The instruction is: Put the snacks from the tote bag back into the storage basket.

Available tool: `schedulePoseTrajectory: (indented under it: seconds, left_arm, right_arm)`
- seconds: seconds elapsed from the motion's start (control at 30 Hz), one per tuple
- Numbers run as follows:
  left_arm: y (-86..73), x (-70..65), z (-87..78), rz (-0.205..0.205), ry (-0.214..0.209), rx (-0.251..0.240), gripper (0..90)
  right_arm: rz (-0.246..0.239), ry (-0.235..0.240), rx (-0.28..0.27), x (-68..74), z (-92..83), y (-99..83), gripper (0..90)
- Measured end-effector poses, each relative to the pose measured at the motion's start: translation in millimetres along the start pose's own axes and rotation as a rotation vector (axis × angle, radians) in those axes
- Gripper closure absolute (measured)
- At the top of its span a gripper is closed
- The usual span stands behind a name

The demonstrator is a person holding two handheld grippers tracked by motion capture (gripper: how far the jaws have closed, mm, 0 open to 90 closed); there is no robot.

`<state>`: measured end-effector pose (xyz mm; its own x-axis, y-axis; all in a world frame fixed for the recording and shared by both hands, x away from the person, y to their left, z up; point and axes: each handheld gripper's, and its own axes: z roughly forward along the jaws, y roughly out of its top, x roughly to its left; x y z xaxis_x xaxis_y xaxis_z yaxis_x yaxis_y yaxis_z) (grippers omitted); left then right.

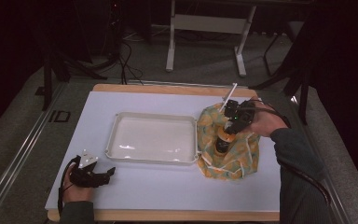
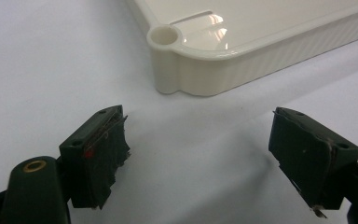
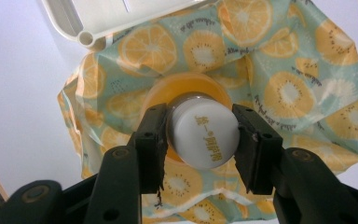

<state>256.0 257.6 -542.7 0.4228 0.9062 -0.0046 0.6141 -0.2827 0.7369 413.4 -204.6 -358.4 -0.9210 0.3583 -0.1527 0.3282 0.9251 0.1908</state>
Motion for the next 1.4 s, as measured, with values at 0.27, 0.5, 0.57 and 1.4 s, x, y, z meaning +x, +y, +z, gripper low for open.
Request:
schedulePoseTrajectory:
  seconds: [0.27,0.5,0.57,1.4]
  left_arm:
    - [0.1,-0.2,0.1,0.001,0.001,0.002,19.2]
    - [0.0,-0.2,-0.1,0.000,0.001,0.000,19.1]
    - [0.0,-0.1,-0.1,0.000,0.001,0.000,19.2]
    - [0.0,-0.2,-0.2,-0.001,0.000,-0.003,19.2]
  right_arm:
    - [0.016,0.002,0.014,-0.8,-0.8,-1.6,57.8]
    - [0.042,-0.012,0.065,0.3,-1.9,2.1,58.3]
    - [0.040,-0.020,0.068,1.4,-2.2,3.0,58.4]
    - [0.034,-0.101,0.041,2.1,-20.2,3.5,58.6]
